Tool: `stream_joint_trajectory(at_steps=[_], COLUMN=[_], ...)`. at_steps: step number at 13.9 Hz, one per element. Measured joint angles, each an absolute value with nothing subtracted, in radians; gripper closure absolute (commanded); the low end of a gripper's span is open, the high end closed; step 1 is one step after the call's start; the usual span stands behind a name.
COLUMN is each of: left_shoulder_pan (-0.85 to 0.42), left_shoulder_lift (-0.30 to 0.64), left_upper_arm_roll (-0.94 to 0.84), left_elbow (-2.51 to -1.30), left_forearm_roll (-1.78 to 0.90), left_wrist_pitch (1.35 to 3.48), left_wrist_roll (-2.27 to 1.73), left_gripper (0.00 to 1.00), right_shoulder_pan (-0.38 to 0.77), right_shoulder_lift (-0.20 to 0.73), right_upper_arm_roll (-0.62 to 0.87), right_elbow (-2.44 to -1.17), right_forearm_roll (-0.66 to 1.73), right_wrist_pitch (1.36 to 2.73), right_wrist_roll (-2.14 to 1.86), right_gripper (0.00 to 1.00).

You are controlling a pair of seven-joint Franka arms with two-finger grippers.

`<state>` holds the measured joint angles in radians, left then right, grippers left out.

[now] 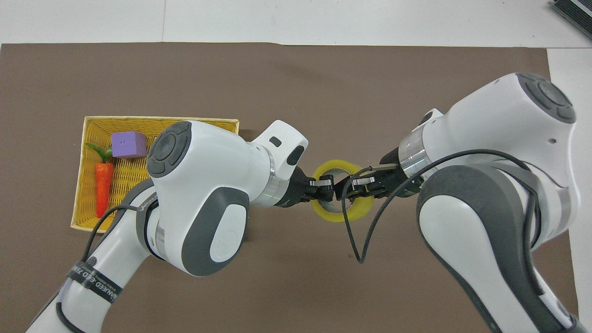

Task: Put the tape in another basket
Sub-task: 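Grasp the tape with the right gripper while the left gripper holds it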

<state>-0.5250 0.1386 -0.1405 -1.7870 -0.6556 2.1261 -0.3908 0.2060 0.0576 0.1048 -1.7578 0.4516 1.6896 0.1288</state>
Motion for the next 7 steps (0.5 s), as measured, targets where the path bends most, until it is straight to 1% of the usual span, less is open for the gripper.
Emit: stream_joint_trajectory(at_steps=[5, 7], left_shoulder_pan=[-0.528, -0.529], left_shoulder_lift=[0.095, 0.086], left_upper_arm_roll=[-0.139, -0.138], left_elbow=[-1.824, -1.832], left_forearm_roll=[-0.766, -0.783], left_wrist_pitch=[2.280, 2.289], left_wrist_roll=[-0.392, -0.392], left_gripper=[0.00, 0.00], right_shoulder_pan=[0.201, 0.201], right_shoulder_lift=[0.060, 0.061], right_upper_arm_roll=[0.099, 0.099], right_elbow=[-1.769, -1.769], right_forearm_roll=[0.449, 0.449], right_wrist_pitch=[1.688, 1.689], right_wrist_roll=[0.129, 0.129], right_gripper=[1.00, 1.00])
